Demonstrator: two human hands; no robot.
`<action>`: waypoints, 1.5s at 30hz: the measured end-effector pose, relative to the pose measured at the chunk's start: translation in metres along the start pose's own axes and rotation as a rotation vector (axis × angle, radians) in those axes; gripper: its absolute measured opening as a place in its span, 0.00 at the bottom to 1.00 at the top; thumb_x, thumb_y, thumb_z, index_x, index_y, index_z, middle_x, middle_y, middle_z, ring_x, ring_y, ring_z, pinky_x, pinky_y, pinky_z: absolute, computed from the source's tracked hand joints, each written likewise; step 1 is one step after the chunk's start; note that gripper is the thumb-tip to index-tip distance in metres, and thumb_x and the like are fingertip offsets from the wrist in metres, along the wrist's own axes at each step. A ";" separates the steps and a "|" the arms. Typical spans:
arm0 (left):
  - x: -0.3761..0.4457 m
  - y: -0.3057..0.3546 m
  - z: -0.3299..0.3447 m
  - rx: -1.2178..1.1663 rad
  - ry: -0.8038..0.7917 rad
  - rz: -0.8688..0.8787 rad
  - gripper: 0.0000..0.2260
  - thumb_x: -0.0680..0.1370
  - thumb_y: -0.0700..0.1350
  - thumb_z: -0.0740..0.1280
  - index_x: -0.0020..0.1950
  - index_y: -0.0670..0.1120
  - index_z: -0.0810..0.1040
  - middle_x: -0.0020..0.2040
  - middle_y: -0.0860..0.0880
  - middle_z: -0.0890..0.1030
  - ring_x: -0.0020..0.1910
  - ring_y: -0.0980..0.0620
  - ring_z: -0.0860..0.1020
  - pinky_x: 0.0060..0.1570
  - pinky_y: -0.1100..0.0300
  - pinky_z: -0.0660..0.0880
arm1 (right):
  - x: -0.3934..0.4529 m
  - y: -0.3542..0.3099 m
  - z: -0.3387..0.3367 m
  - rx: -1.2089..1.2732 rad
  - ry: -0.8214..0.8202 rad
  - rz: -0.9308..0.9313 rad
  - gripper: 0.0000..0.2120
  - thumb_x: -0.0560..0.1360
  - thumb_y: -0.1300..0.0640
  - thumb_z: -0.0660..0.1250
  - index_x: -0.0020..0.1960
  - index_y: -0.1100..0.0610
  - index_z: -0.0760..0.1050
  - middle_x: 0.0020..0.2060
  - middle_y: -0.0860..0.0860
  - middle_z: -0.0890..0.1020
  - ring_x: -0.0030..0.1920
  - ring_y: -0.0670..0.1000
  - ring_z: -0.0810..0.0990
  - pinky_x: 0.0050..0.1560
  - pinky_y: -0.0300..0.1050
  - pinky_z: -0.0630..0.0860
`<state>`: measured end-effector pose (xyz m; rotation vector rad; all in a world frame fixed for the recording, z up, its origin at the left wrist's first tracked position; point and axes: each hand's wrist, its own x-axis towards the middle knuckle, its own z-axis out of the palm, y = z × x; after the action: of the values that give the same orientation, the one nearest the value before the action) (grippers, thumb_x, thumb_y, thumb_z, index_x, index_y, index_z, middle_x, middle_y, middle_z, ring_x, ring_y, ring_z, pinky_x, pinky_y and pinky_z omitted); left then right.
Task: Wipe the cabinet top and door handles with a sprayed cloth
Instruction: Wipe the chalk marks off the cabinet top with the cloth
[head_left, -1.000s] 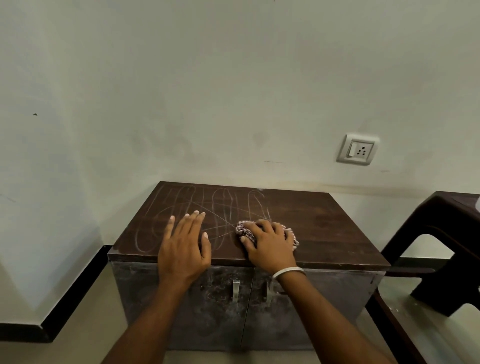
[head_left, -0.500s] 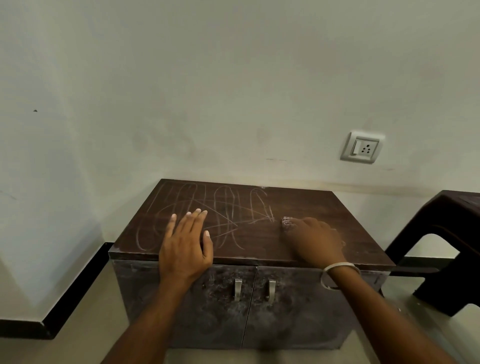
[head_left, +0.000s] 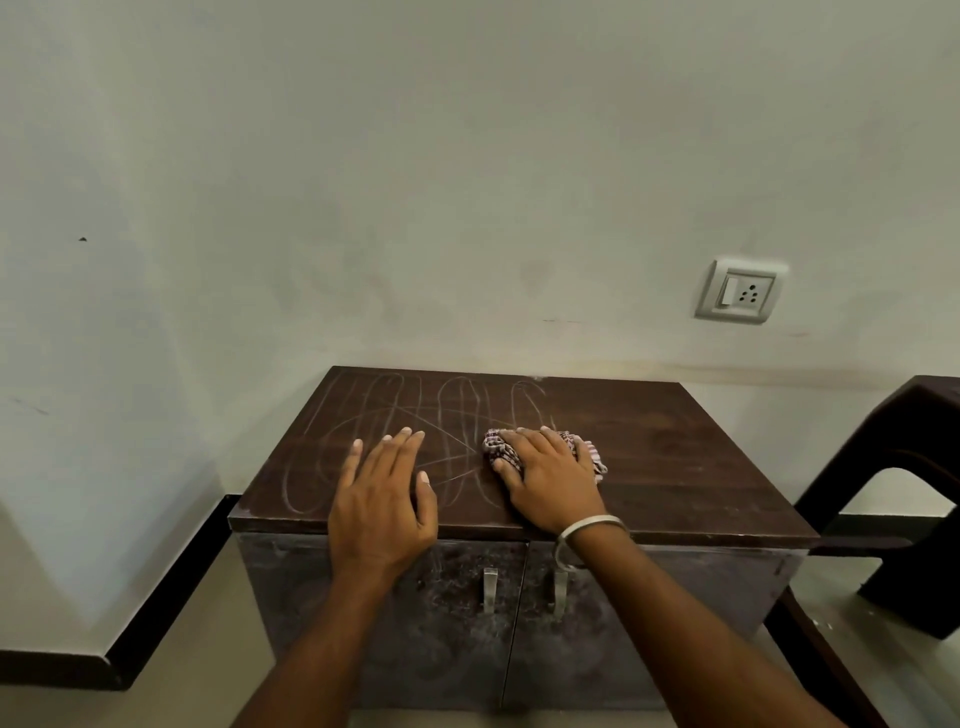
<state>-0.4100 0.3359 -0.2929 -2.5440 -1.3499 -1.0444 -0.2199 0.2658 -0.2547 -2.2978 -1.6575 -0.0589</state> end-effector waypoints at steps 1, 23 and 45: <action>0.000 0.000 0.000 -0.002 0.001 0.000 0.24 0.77 0.52 0.54 0.71 0.47 0.71 0.69 0.49 0.75 0.69 0.52 0.71 0.75 0.48 0.59 | 0.000 0.004 0.000 -0.002 -0.002 -0.007 0.24 0.80 0.40 0.50 0.75 0.42 0.58 0.75 0.43 0.62 0.76 0.49 0.55 0.75 0.58 0.45; 0.001 0.001 0.000 -0.027 0.023 0.016 0.24 0.77 0.51 0.54 0.70 0.47 0.73 0.68 0.48 0.76 0.68 0.51 0.73 0.74 0.46 0.61 | 0.021 0.008 -0.005 -0.020 -0.087 0.038 0.25 0.80 0.40 0.50 0.75 0.44 0.57 0.76 0.45 0.60 0.76 0.51 0.54 0.74 0.61 0.45; 0.000 0.000 0.003 -0.034 0.029 0.017 0.23 0.77 0.52 0.54 0.70 0.47 0.73 0.67 0.48 0.77 0.67 0.50 0.74 0.73 0.46 0.62 | 0.039 0.037 -0.010 -0.052 -0.074 0.152 0.25 0.80 0.39 0.51 0.75 0.44 0.57 0.75 0.46 0.61 0.76 0.53 0.55 0.74 0.61 0.48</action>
<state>-0.4090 0.3371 -0.2949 -2.5490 -1.3124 -1.1072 -0.1708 0.2880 -0.2451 -2.4857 -1.5269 0.0173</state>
